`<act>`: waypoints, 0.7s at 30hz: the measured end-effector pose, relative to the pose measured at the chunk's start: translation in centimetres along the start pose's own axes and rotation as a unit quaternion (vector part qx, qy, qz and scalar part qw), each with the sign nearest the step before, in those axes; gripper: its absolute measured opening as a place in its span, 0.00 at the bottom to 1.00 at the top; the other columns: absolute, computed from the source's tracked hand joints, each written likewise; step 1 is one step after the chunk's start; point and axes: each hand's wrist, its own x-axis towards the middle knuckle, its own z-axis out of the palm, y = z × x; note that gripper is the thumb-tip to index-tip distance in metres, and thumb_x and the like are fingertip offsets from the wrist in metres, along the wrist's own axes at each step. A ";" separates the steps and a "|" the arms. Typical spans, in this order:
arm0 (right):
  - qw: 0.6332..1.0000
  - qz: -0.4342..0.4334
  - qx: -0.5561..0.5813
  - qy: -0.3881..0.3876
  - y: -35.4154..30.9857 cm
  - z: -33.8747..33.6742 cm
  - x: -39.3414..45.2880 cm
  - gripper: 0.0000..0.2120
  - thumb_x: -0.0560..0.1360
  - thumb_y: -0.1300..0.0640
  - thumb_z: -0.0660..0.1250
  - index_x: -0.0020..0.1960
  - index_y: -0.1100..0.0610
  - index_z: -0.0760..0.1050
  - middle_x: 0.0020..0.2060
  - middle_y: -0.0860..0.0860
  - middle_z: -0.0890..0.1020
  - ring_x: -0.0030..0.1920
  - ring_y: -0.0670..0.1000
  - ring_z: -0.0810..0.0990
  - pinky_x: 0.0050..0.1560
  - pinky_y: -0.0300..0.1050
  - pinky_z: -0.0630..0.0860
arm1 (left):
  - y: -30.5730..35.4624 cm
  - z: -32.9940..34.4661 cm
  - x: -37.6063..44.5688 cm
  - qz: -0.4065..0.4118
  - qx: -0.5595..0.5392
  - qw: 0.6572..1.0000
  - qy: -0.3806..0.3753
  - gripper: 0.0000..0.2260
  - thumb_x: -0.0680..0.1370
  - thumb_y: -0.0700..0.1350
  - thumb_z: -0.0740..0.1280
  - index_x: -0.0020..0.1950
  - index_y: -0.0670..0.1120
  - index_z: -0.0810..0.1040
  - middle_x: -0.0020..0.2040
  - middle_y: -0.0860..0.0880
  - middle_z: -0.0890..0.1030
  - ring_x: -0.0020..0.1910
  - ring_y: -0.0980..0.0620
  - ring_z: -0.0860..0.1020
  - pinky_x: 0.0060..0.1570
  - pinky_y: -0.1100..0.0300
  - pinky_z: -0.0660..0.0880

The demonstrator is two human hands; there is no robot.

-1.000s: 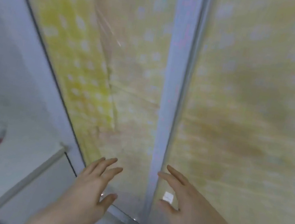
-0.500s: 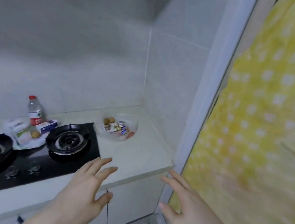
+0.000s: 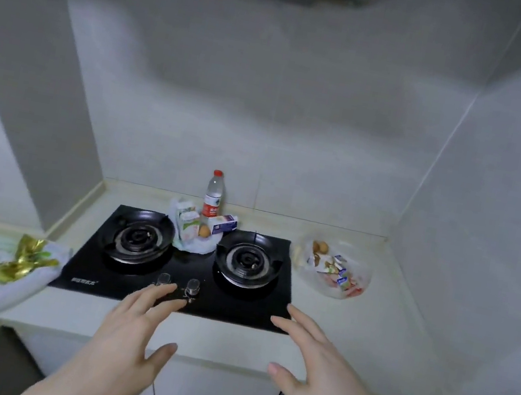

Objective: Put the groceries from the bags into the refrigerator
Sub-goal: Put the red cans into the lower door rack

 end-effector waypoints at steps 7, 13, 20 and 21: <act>0.994 -0.087 -0.001 -0.071 -1.0 0.4 9.1 0.28 0.81 0.42 0.64 0.78 0.34 0.57 0.78 0.28 0.47 0.78 0.36 0.56 0.76 0.37 0.57 | -3.1 -1.7 0.9 -0.109 0.020 0.993 0.047 0.27 0.79 0.57 0.66 0.77 0.61 0.63 0.77 0.65 0.56 0.78 0.59 0.55 0.75 0.62 0.55; 0.979 -0.164 -0.008 -0.124 -2.9 0.2 16.4 0.28 0.81 0.42 0.64 0.77 0.34 0.58 0.76 0.26 0.49 0.73 0.31 0.58 0.69 0.30 0.56 | -5.3 -3.1 1.3 -0.201 0.039 0.975 0.082 0.26 0.78 0.56 0.68 0.75 0.63 0.66 0.77 0.65 0.58 0.76 0.59 0.60 0.73 0.59 0.62; 0.949 -0.242 -0.028 -0.199 -6.7 2.9 22.6 0.27 0.81 0.42 0.63 0.78 0.36 0.58 0.78 0.29 0.49 0.77 0.38 0.58 0.75 0.36 0.57 | -8.4 -3.1 -1.0 -0.296 0.035 0.948 0.113 0.26 0.76 0.57 0.69 0.73 0.62 0.68 0.76 0.64 0.61 0.75 0.56 0.63 0.72 0.56 0.65; 0.944 -0.256 -0.028 -0.208 -7.5 3.4 23.4 0.27 0.81 0.41 0.63 0.78 0.35 0.58 0.78 0.29 0.49 0.77 0.38 0.58 0.75 0.38 0.58 | -9.0 -3.3 -1.4 -0.310 0.035 0.943 0.120 0.26 0.76 0.56 0.69 0.73 0.62 0.69 0.76 0.62 0.63 0.75 0.55 0.63 0.72 0.56 0.65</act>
